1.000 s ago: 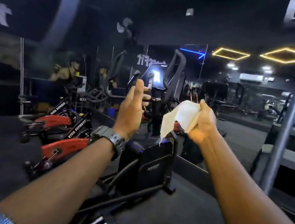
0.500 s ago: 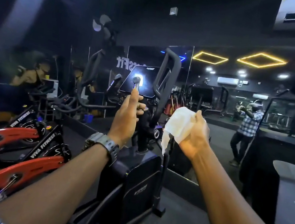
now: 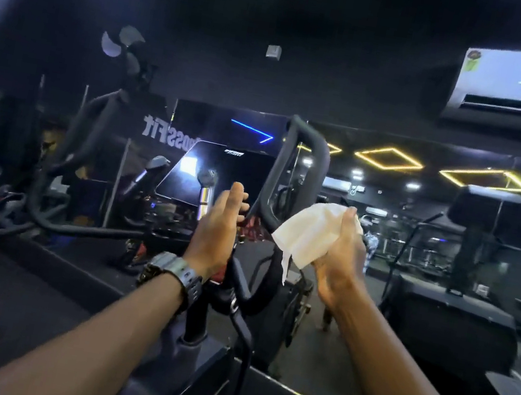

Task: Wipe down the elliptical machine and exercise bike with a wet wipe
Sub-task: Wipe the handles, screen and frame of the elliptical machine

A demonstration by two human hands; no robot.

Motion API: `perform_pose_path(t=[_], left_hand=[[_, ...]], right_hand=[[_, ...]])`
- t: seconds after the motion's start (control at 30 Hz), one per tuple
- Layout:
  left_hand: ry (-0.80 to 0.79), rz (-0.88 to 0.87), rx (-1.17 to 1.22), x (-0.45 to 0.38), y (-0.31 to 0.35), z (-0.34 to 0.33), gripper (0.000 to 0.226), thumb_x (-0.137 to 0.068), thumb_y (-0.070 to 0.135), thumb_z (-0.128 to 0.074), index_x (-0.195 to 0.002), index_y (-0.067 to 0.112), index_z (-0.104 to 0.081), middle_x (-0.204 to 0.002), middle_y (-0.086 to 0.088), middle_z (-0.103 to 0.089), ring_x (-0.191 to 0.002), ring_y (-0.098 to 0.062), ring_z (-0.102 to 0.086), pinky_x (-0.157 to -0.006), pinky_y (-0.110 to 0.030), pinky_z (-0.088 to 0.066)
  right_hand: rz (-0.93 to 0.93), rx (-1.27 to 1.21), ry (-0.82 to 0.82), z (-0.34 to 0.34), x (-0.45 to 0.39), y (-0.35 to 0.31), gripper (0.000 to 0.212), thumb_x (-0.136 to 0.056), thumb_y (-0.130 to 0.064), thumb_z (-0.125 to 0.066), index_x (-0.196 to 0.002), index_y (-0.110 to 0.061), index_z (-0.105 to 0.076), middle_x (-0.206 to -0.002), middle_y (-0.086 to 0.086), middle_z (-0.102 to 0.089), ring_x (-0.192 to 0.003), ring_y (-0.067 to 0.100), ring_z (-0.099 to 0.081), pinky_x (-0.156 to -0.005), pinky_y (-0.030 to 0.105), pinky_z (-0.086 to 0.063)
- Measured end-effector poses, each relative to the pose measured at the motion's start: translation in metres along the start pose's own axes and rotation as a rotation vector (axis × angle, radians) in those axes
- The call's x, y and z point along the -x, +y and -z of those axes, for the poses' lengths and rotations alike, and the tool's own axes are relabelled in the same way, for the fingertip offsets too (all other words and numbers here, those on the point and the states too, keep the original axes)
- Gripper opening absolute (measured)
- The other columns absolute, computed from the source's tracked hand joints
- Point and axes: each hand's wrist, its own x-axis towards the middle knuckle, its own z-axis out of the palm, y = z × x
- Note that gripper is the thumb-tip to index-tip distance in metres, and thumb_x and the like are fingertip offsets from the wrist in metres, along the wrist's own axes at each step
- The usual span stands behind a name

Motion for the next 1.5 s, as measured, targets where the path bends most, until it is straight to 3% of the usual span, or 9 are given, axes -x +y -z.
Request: perform_pose_path(t=[0.43, 0.53, 0.63, 0.77, 0.93, 1.13, 1.27, 1.37, 1.5], left_hand=[[-0.118, -0.044, 0.123, -0.182, -0.106, -0.052, 0.082, -0.069, 0.100, -0.033, -0.104, 0.036, -0.069, -0.124, 0.001, -0.071, -0.122, -0.020, -0.063, -0.113, -0.050, -0.042], [-0.058, -0.060, 0.209, -0.214, -0.119, -0.056, 0.080, -0.071, 0.098, -0.036, -0.107, 0.035, -0.069, -0.121, -0.001, -0.072, -0.119, -0.020, -0.065, -0.111, -0.050, -0.044], [-0.107, -0.121, 0.233, -0.241, -0.130, -0.059, 0.101, -0.069, 0.101, -0.033, -0.126, 0.025, -0.068, -0.129, -0.005, -0.069, -0.124, -0.026, -0.063, -0.110, -0.054, -0.045], [-0.222, -0.144, 0.367, -0.263, -0.123, -0.064, 0.089, -0.072, 0.099, -0.040, -0.120, 0.032, -0.071, -0.123, -0.005, -0.072, -0.121, -0.028, -0.065, -0.110, -0.059, -0.043], [-0.133, -0.129, 0.530, -0.278, -0.104, -0.065, 0.084, -0.072, 0.090, -0.038, -0.105, 0.021, -0.072, -0.104, -0.006, -0.072, -0.100, -0.021, -0.067, -0.105, -0.055, -0.049], [-0.102, -0.066, 0.562, -0.290, -0.105, -0.070, 0.088, -0.069, 0.099, -0.030, -0.095, 0.028, -0.076, -0.094, -0.011, -0.072, -0.095, -0.025, -0.068, -0.102, -0.061, -0.049], [-0.138, -0.081, 0.583, -0.297, -0.114, -0.064, 0.102, -0.068, 0.103, -0.028, -0.119, 0.025, -0.071, -0.118, -0.003, -0.074, -0.114, -0.026, -0.068, -0.106, -0.057, -0.048], [-0.187, -0.107, 0.585, -0.298, -0.115, -0.054, 0.108, -0.067, 0.103, -0.032, -0.135, 0.023, -0.062, -0.133, 0.000, -0.066, -0.122, -0.021, -0.064, -0.109, -0.053, -0.046], [-0.317, -0.139, 0.529, -0.300, -0.111, -0.048, 0.068, -0.081, 0.084, -0.032, -0.108, 0.034, -0.069, -0.110, 0.006, -0.076, -0.105, -0.013, -0.072, -0.102, -0.047, -0.053]], right_hand=[[0.444, 0.854, -0.167, -0.101, -0.182, 0.102, 0.030, -0.103, -0.029, -0.038, -0.118, -0.006, -0.051, -0.118, 0.011, -0.053, -0.096, 0.020, -0.054, -0.082, 0.041, -0.045], [0.429, 1.068, -0.194, -0.121, -0.216, 0.120, 0.047, -0.102, -0.034, -0.040, -0.141, -0.010, -0.034, -0.158, 0.017, -0.012, -0.128, 0.041, -0.042, -0.100, 0.052, -0.043], [0.434, 1.133, -0.085, -0.135, -0.252, 0.100, 0.055, -0.100, -0.028, -0.044, -0.148, -0.012, -0.022, -0.160, 0.016, 0.014, -0.130, 0.049, -0.037, -0.105, 0.051, -0.040], [0.528, 1.203, 0.003, -0.145, -0.305, 0.063, 0.055, -0.094, -0.011, -0.046, -0.144, -0.003, -0.022, -0.147, 0.033, -0.016, -0.129, 0.048, -0.034, -0.105, 0.046, -0.039], [0.682, 1.244, -0.054, -0.126, -0.252, 0.092, 0.025, -0.101, -0.019, -0.033, -0.123, -0.010, -0.038, -0.125, 0.015, -0.051, -0.111, 0.028, -0.056, -0.095, 0.043, -0.048], [0.707, 1.529, -0.217, -0.106, -0.209, 0.118, 0.049, -0.095, -0.022, -0.045, -0.138, -0.003, -0.031, -0.135, 0.020, -0.038, -0.125, 0.037, -0.042, -0.104, 0.037, -0.039], [0.858, 1.983, -0.061, -0.137, -0.284, 0.079, 0.071, -0.094, -0.044, -0.038, -0.154, -0.010, -0.019, -0.161, 0.019, -0.011, -0.149, 0.039, 0.007, -0.120, 0.057, 0.002], [0.794, 2.066, 0.170, -0.154, -0.337, 0.020, 0.053, -0.096, -0.030, -0.039, -0.143, -0.005, -0.037, -0.155, 0.019, -0.027, -0.147, 0.037, -0.014, -0.118, 0.054, -0.014], [0.759, 1.894, 0.224, -0.160, -0.348, 0.003, 0.039, -0.102, -0.032, -0.035, -0.124, -0.005, -0.051, -0.132, 0.016, -0.054, -0.120, 0.038, -0.052, -0.094, 0.045, -0.042]])
